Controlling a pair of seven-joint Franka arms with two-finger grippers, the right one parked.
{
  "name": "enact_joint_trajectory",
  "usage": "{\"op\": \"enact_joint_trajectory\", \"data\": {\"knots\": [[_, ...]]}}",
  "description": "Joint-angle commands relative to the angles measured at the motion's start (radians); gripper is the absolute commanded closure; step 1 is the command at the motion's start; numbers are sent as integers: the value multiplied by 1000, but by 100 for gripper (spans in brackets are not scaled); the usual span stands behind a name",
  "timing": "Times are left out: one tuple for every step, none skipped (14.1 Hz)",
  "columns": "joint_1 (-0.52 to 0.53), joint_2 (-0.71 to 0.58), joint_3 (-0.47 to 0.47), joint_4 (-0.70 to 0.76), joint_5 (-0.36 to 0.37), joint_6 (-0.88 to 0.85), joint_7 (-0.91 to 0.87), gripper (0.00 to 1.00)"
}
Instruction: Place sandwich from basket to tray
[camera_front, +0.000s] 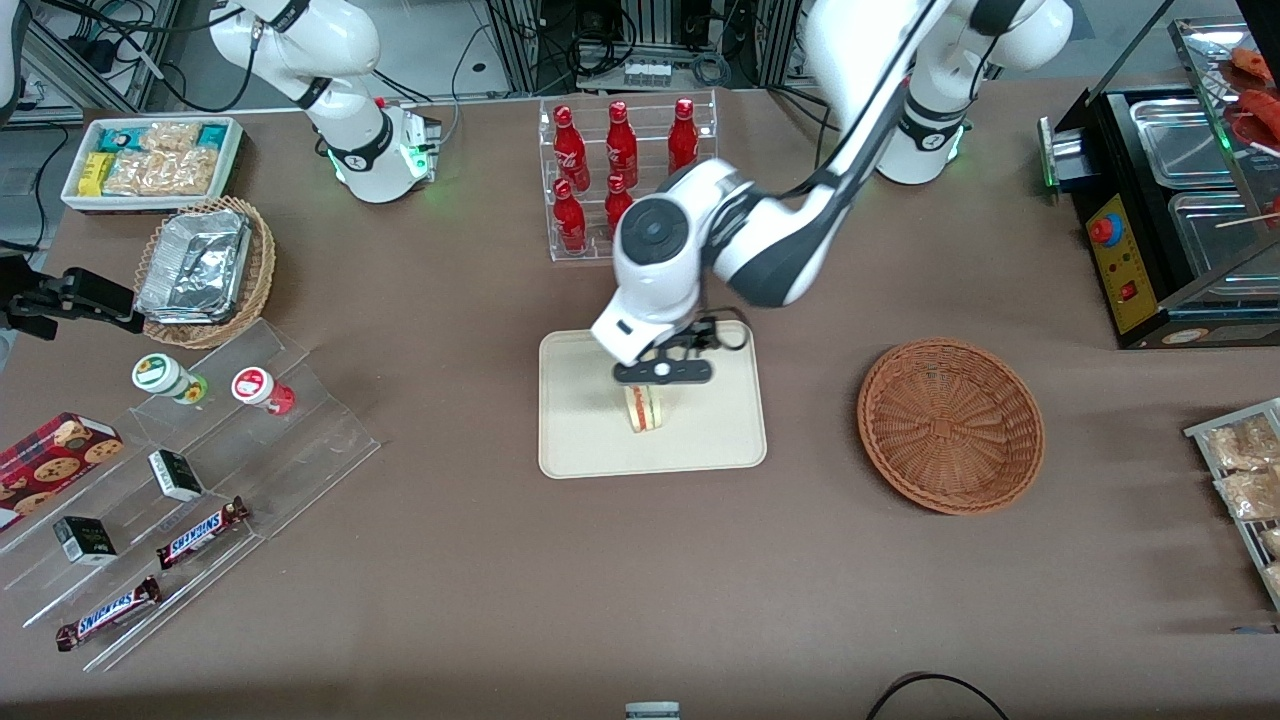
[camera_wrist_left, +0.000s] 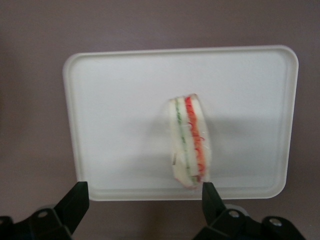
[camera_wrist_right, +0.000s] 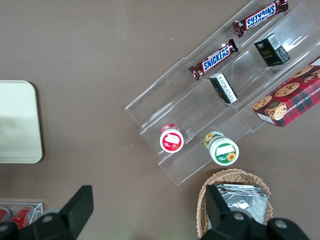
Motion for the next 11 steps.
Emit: {"op": "enact_joint_trajectory", "data": {"knots": [[68, -139, 1, -31, -1, -125, -11, 0], [121, -179, 2, -31, 2, -184, 5, 0], [160, -210, 1, -32, 4, -219, 9, 0], [177, -232, 2, -37, 9, -238, 10, 0], [198, -250, 7, -41, 13, -244, 10, 0], [229, -267, 10, -43, 13, -253, 19, 0], [267, -282, 10, -43, 13, -279, 64, 0], [303, -307, 12, -43, 13, -307, 120, 0], [341, -325, 12, -43, 12, -334, 168, 0], [379, -347, 10, -43, 12, -357, 221, 0], [405, -364, 12, -44, 12, -377, 260, 0]]}}
